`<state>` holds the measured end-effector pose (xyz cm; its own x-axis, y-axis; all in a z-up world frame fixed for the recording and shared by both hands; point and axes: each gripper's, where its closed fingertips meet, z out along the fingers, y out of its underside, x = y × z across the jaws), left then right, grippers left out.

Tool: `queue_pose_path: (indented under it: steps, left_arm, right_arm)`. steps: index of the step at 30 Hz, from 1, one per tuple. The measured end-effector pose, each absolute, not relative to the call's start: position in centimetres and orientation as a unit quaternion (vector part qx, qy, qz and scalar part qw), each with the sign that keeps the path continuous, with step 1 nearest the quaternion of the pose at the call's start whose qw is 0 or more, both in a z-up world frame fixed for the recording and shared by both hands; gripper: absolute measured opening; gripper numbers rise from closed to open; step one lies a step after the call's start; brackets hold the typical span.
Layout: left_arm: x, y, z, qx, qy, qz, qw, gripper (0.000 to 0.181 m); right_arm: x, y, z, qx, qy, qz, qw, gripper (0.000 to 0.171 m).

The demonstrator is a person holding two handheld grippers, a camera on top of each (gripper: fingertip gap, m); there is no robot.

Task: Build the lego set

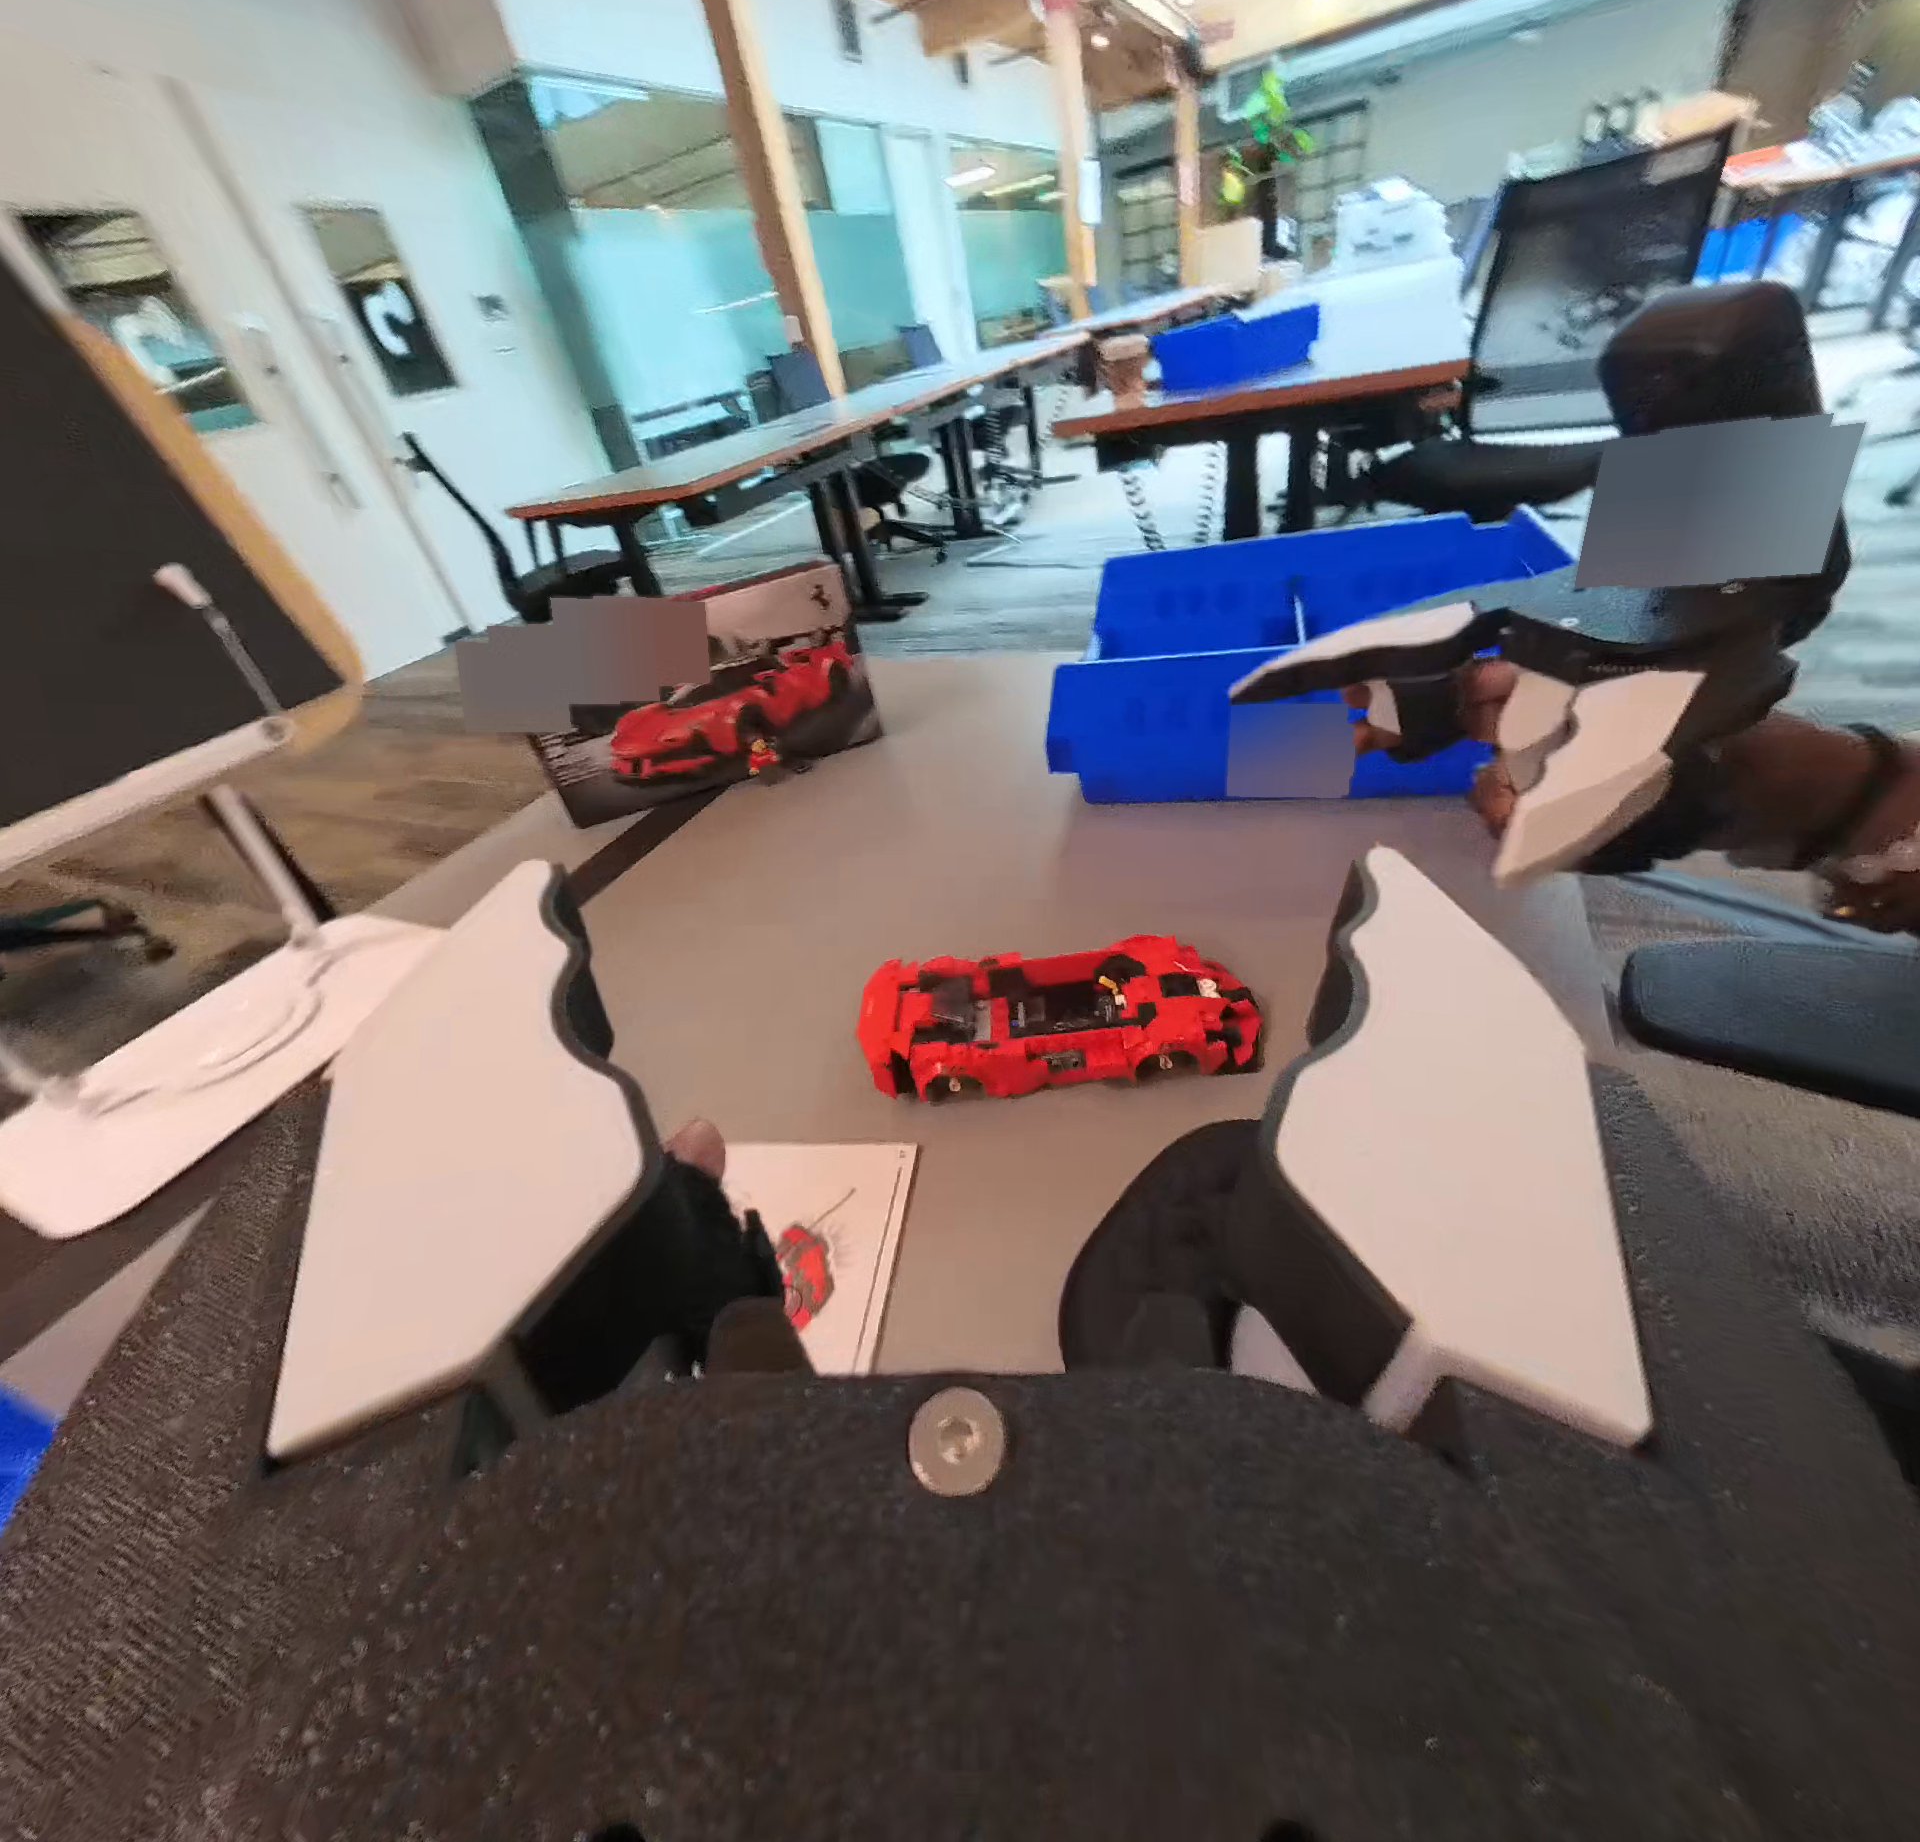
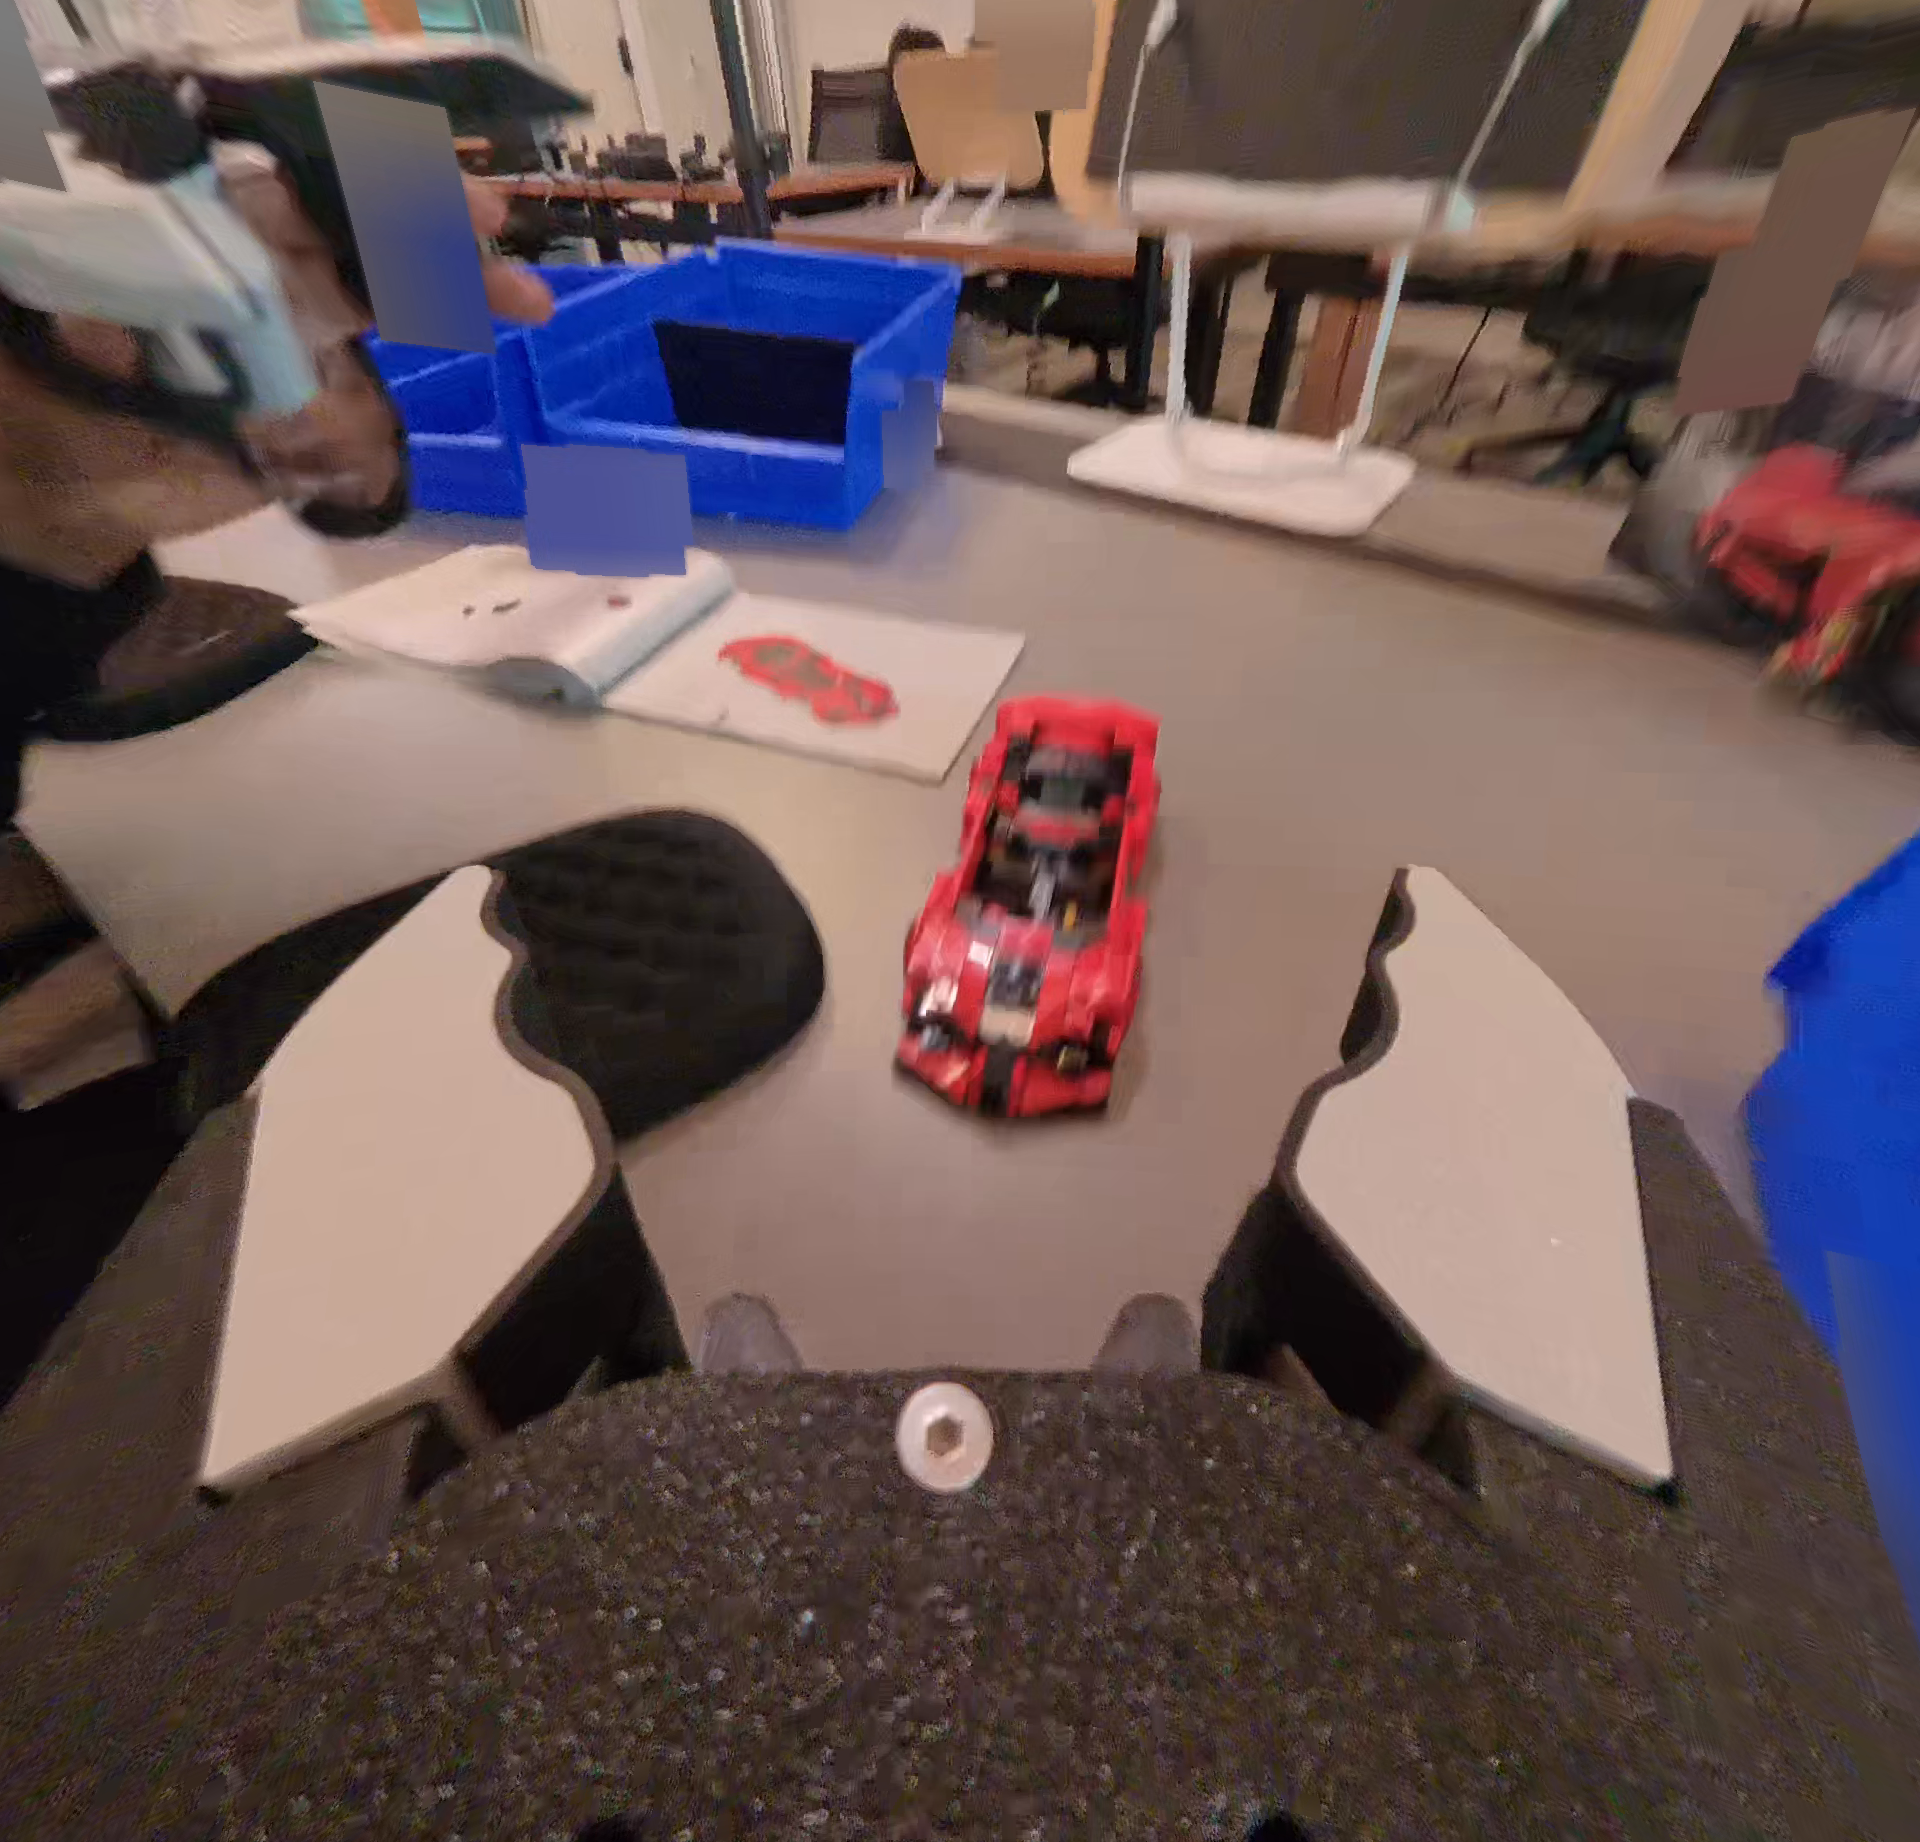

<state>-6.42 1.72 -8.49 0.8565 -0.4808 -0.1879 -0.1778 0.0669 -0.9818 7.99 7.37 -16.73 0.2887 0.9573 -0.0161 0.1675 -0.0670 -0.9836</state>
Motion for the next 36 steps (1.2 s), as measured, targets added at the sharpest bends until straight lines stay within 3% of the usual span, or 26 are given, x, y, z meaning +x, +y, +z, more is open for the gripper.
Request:
queue_pose_path:
  steps: [5, 10, 13, 14, 15, 16, 17, 20, 21, 23, 24, 26, 27, 28, 29, 30, 33, 36]
  left_arm:
    - [-9.8, -0.3, -9.3, -0.709, 0.205, -0.077, 0.67, 0.139]
    - [-15.0, 1.0, -11.3, -0.759, 0.162, -0.021, 0.631, 0.145]
    - [-17.5, 1.3, -12.0, -0.763, 0.131, -0.009, 0.632, 0.129]
    - [-18.1, 1.1, -12.4, -0.768, 0.129, -0.003, 0.628, 0.092]
    - [-18.0, 0.5, -12.8, -0.768, 0.145, -0.003, 0.624, 0.003]
    - [-17.9, 0.0, -13.1, -0.764, 0.155, -0.002, 0.626, 0.0]
    - [-17.8, -0.5, -13.5, -0.768, 0.157, 0.0, 0.621, 0.0]
    - [-17.7, -1.9, -14.9, -0.779, 0.153, 0.025, 0.608, 0.0]
    - [-17.6, -2.3, -15.0, -0.777, 0.146, 0.023, 0.612, 0.018]
    - [-17.0, -3.3, -15.7, -0.784, 0.139, 0.009, 0.605, 0.005]
    - [-17.1, -4.0, -16.0, -0.789, 0.138, 0.013, 0.599, 0.0]
    - [-17.5, -5.3, -16.6, -0.801, 0.13, 0.026, 0.584, 0.0]
    - [-18.3, -5.9, -17.0, -0.812, 0.12, 0.043, 0.57, 0.0]
    - [-19.2, -6.5, -17.4, -0.821, 0.113, 0.065, 0.556, 0.009]
    - [-20.1, -7.2, -17.9, -0.833, 0.107, 0.08, 0.536, 0.028]
    - [-21.0, -7.8, -18.4, -0.848, 0.099, 0.09, 0.513, 0.043]
    - [-23.1, -8.9, -20.0, -0.874, 0.074, 0.088, 0.473, 0.048]
    - [-24.3, -9.7, -22.4, -0.901, 0.07, 0.072, 0.423, 0.046]
  right_arm:
    - [1.3, 8.3, -13.5, -0.572, -0.544, 0.327, 0.52, 0.147]
    - [-4.7, 7.8, -14.2, -0.577, -0.589, 0.328, 0.461, 0.147]
    - [-5.5, 8.2, -14.4, -0.589, -0.556, 0.338, 0.48, 0.142]
    - [-5.4, 8.2, -14.8, -0.596, -0.546, 0.34, 0.48, 0.125]
    - [-5.0, 7.7, -15.2, -0.592, -0.548, 0.345, 0.48, 0.075]
    - [-4.6, 6.7, -15.3, -0.572, -0.558, 0.356, 0.485, 0.008]
    - [-4.3, 6.1, -15.3, -0.558, -0.555, 0.362, 0.5, 0.0]
    - [-3.0, 6.1, -15.8, -0.562, -0.532, 0.333, 0.54, 0.007]
    - [-2.9, 6.0, -15.8, -0.56, -0.523, 0.332, 0.551, 0.008]
    - [-2.8, 5.0, -16.3, -0.552, -0.536, 0.337, 0.542, 0.009]
    - [-2.9, 4.4, -16.7, -0.545, -0.552, 0.336, 0.534, 0.0]
    - [-3.3, 4.3, -17.1, -0.547, -0.559, 0.323, 0.533, 0.0]
    - [-3.8, 4.0, -17.0, -0.542, -0.56, 0.328, 0.533, 0.012]
    - [-4.3, 3.8, -17.0, -0.542, -0.562, 0.334, 0.528, 0.041]
    - [-4.9, 3.6, -17.3, -0.549, -0.567, 0.336, 0.513, 0.061]
    - [-5.6, 3.2, -17.8, -0.555, -0.58, 0.339, 0.491, 0.067]
    - [-8.3, 2.6, -19.5, -0.575, -0.614, 0.333, 0.427, 0.065]
    - [-11.2, 3.3, -21.8, -0.61, -0.637, 0.305, 0.36, 0.048]
